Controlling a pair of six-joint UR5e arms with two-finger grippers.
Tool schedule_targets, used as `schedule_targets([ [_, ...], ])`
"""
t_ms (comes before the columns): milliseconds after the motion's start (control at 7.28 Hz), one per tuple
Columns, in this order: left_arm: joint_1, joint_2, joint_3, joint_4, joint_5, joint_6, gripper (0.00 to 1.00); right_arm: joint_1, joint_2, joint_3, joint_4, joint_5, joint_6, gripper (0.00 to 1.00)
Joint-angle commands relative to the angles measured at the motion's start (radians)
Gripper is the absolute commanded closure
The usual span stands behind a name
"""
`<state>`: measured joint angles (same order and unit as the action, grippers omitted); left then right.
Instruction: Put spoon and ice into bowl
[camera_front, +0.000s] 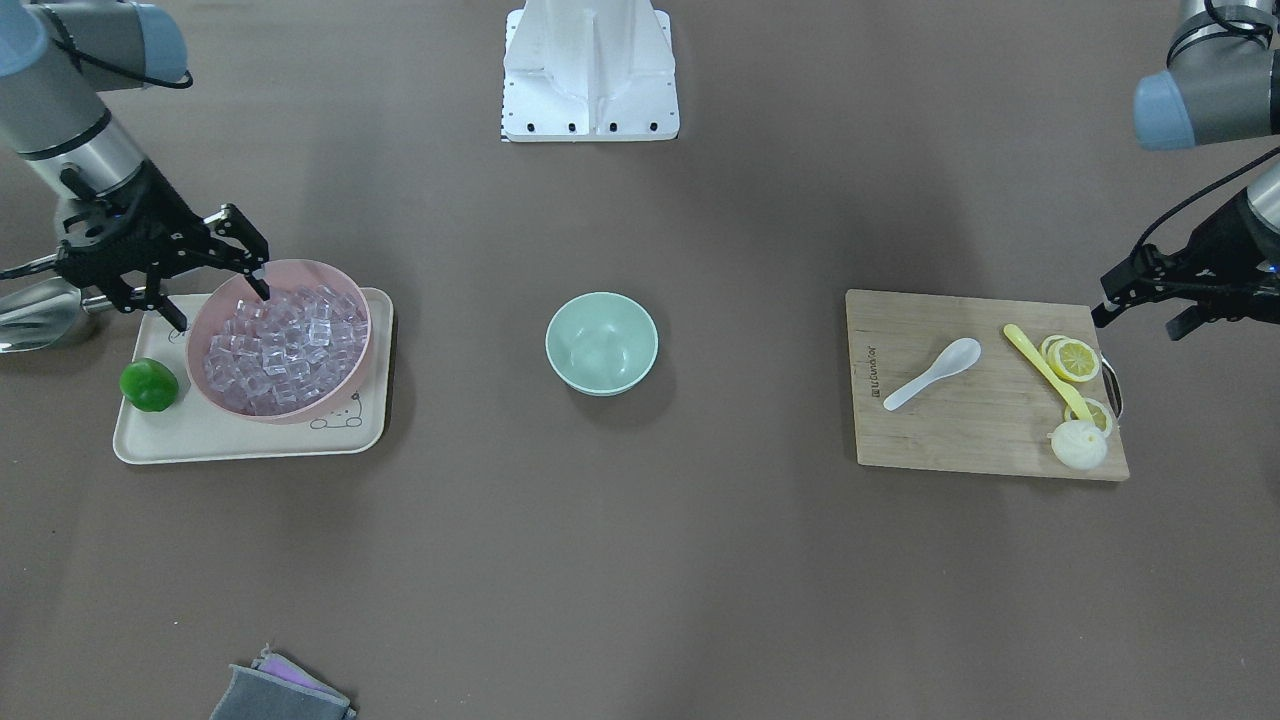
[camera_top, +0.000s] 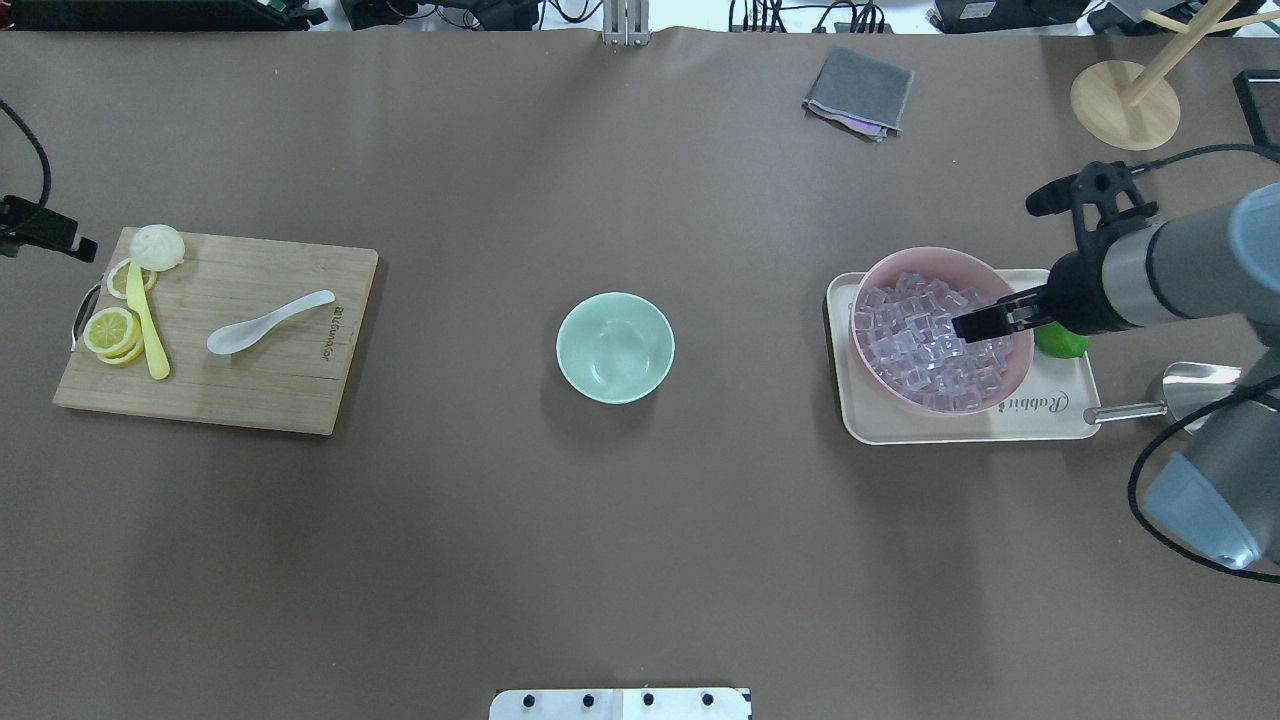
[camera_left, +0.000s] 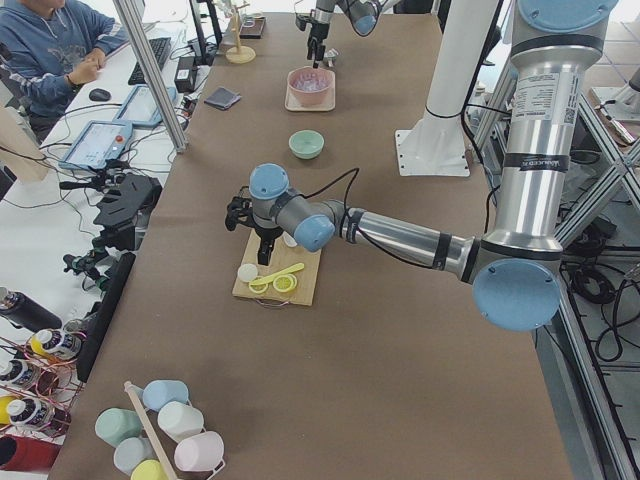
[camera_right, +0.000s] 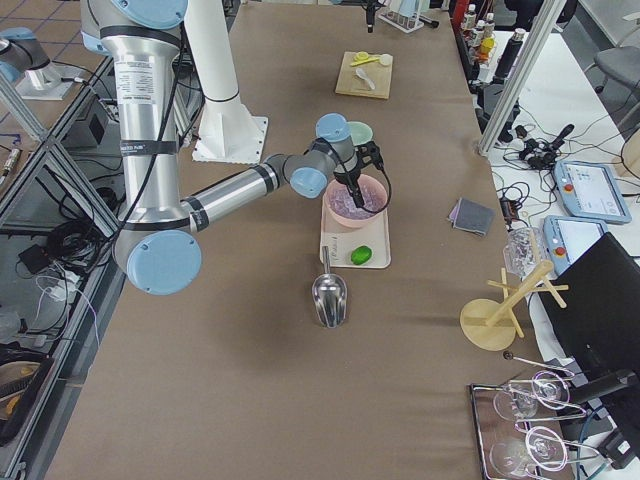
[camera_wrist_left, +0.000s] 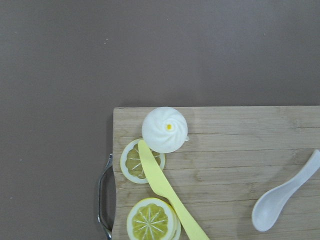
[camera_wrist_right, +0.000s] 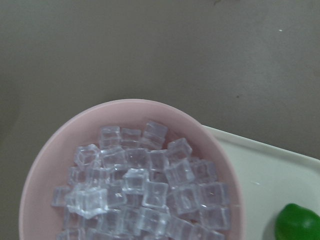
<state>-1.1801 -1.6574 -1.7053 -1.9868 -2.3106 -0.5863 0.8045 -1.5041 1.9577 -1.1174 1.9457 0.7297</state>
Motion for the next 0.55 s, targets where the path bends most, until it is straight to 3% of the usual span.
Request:
schedule_targets([
  [0, 0.089, -0.047, 0.016, 0.0, 0.086, -0.041, 0.03, -0.094, 0.093, 0.006, -0.128, -0.127, 0.017, 0.19],
  [412, 0.089, -0.078, 0.053, -0.003, 0.086, -0.059, 0.03, -0.148, 0.105, -0.014, -0.157, -0.185, 0.016, 0.24],
])
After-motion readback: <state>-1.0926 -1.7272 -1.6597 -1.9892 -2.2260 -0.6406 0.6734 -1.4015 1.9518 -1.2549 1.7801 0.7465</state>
